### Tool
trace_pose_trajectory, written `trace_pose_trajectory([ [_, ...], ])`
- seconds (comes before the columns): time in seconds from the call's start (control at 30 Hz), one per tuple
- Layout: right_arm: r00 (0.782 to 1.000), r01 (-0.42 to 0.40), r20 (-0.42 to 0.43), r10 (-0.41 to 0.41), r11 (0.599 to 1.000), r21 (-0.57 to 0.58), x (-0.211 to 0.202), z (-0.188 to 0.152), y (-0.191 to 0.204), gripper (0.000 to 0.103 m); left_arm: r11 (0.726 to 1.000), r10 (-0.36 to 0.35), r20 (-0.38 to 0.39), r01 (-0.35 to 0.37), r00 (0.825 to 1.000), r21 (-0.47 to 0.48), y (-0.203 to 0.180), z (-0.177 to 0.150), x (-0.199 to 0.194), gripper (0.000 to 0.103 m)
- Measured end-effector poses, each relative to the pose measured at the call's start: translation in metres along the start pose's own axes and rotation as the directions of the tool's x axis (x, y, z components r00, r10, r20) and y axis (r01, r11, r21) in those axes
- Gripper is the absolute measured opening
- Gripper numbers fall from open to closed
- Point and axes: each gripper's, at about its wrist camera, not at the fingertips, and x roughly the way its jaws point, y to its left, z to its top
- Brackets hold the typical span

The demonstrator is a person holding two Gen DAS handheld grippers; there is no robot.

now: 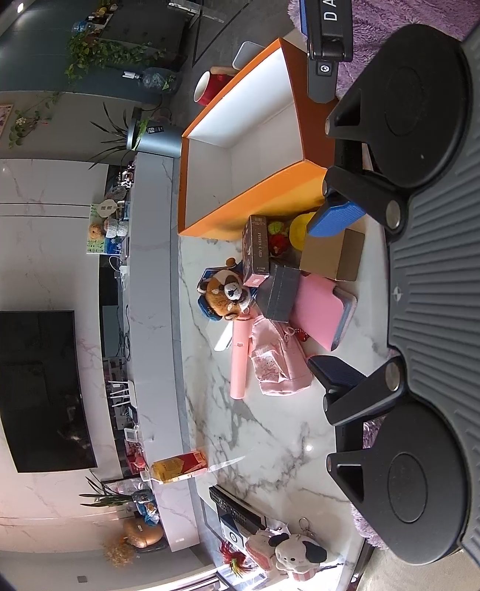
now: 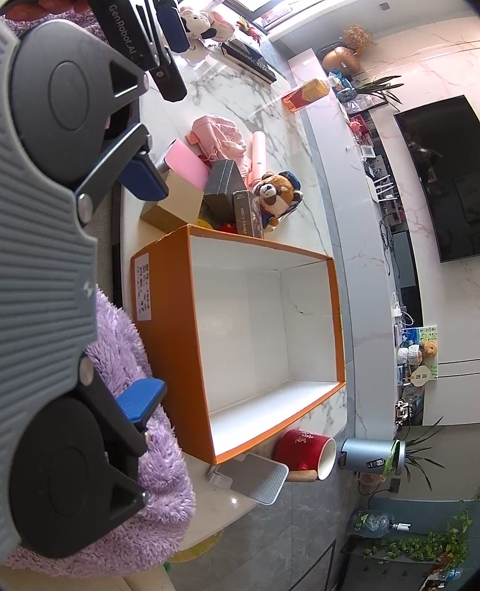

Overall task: Organize objects
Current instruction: 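Move the left tool toward the pink backpack beside the shoebox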

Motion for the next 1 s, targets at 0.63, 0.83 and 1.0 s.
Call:
trace_pose_trajectory([
  [0.63,0.991,-0.13,-0.012,0.131,0.959,-0.251,0.055,0.044,0.043,0.067,0.996,-0.091,-0.111,0.092,0.99,0.002,0.034,0.018,0.055,0.058],
  [0.83,0.982,-0.19,-0.065,0.179,0.903,-0.385,0.093,0.062,0.078,0.048,0.992,-0.113,-0.156,0.121,0.981,0.045,0.046,0.026,0.086,0.044],
  [1.0,0.975,-0.222,-0.127,0.184,0.853,-0.472,0.13,0.072,0.103,0.048,0.978,-0.075,-0.188,0.109,0.979,0.179,0.054,0.034,0.118,0.044],
])
